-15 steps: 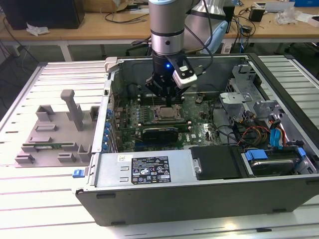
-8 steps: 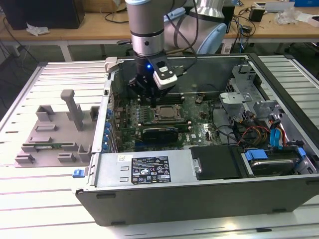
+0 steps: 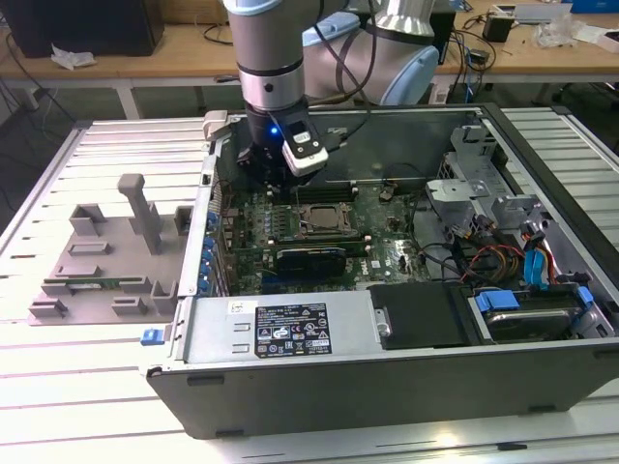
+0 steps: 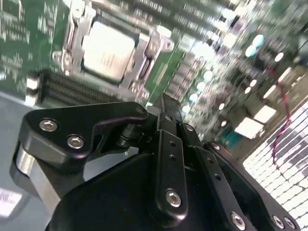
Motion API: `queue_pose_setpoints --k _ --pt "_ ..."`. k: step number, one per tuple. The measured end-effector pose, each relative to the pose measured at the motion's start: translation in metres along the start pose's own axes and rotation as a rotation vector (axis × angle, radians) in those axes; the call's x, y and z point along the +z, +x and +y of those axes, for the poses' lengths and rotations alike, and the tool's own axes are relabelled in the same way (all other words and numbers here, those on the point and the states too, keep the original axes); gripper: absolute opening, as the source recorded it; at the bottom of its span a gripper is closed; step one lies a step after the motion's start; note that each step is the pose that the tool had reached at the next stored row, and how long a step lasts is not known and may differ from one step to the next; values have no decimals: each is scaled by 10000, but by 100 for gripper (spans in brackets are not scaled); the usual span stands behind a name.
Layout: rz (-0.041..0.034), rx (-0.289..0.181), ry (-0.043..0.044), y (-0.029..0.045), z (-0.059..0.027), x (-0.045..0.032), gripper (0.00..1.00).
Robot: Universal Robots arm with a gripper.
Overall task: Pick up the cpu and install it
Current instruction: 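Install the first cpu locking lever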
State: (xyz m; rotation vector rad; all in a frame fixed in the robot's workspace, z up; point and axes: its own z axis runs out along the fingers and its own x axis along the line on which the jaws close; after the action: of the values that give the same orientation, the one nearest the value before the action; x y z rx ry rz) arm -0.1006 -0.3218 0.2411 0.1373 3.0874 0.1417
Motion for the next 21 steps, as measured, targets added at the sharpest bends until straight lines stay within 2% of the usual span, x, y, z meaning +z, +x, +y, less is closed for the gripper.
queue_pose_setpoints --k 1,2,6,7,8,10,11,12,15,20,21 --pt "31 15 -344 10 -1 -1 11" --pt "36 18 -414 11 0 0 11" --pt "39 20 -448 7 6 -78 11" --pt "46 21 -527 6 7 -92 11" --pt "67 36 -778 6 8 -92 11" --pt "98 48 -1119 6 8 -92 11" --pt "122 57 -1384 6 8 -93 11" --pt "128 61 -1457 7 8 -93 11" --pt "128 61 -1464 6 8 -92 11" --pt "174 67 -1459 -164 23 -84 11" --pt "191 72 -1458 -224 28 -81 11"
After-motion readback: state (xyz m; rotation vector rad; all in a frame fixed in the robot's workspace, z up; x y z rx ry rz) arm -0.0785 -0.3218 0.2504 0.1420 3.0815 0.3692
